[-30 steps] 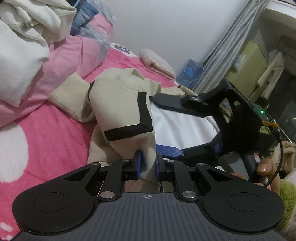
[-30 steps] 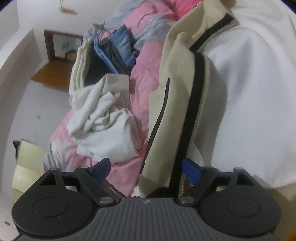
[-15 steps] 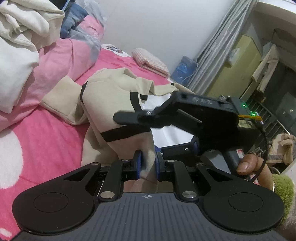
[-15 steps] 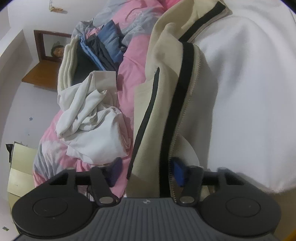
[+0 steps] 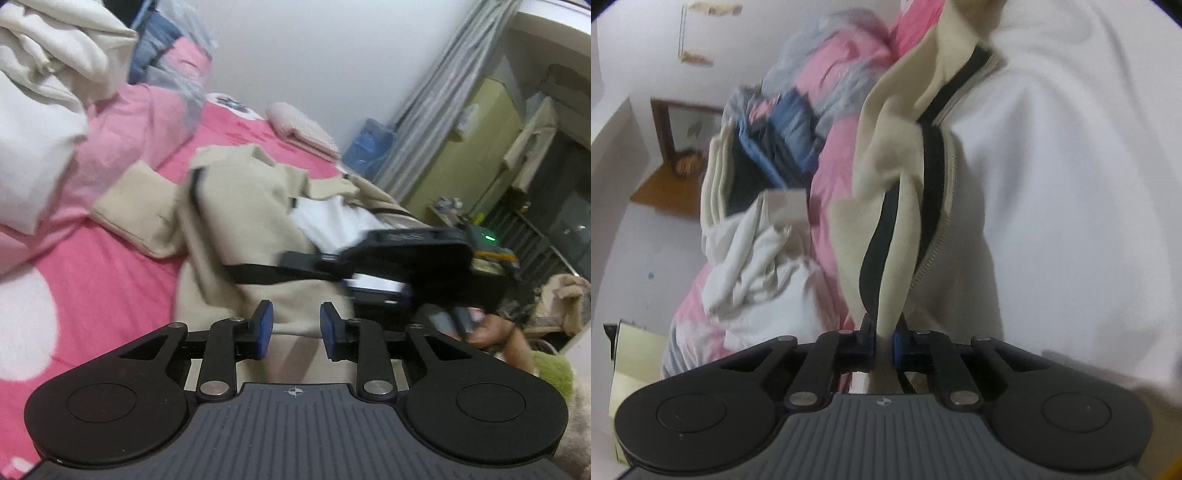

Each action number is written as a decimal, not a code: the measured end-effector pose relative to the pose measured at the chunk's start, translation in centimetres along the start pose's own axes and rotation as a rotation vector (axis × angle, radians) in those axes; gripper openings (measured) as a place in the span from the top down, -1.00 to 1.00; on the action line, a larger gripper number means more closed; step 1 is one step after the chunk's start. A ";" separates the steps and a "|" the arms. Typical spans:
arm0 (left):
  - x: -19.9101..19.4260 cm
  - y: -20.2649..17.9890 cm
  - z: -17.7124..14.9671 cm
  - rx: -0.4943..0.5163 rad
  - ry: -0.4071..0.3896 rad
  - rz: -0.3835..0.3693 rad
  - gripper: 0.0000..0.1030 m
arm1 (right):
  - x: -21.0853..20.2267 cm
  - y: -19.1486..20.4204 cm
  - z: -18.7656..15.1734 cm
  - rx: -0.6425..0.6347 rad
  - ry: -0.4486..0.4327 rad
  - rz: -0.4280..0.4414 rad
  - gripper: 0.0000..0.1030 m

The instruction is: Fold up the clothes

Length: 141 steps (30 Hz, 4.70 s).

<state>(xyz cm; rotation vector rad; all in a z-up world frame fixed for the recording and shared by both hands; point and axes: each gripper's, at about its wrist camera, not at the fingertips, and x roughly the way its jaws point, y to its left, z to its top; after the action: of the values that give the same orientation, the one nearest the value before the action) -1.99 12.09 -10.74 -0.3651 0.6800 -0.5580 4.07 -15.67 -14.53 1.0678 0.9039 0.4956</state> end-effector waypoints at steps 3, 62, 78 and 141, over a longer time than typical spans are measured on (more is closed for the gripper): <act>0.3 1.6 1.0 -0.070 -0.018 0.071 0.33 | -1.4 -0.3 0.8 0.017 -0.047 0.019 0.83; -7.5 9.7 31.5 0.125 -0.373 1.149 -0.68 | 1.0 -1.4 -0.9 0.004 0.049 0.059 0.79; -15.3 2.1 31.5 0.130 -0.386 0.917 -0.91 | 1.2 -0.5 -0.9 -0.026 0.055 0.011 0.58; 11.2 6.3 3.9 -0.054 0.006 0.357 -0.85 | 12.7 8.1 31.0 -0.579 -0.291 -0.438 0.92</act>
<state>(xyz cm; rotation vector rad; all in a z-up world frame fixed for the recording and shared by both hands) 10.11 11.02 -16.48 -0.2835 0.7472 -0.2020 37.35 -19.38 -6.28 0.3805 0.6485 0.2018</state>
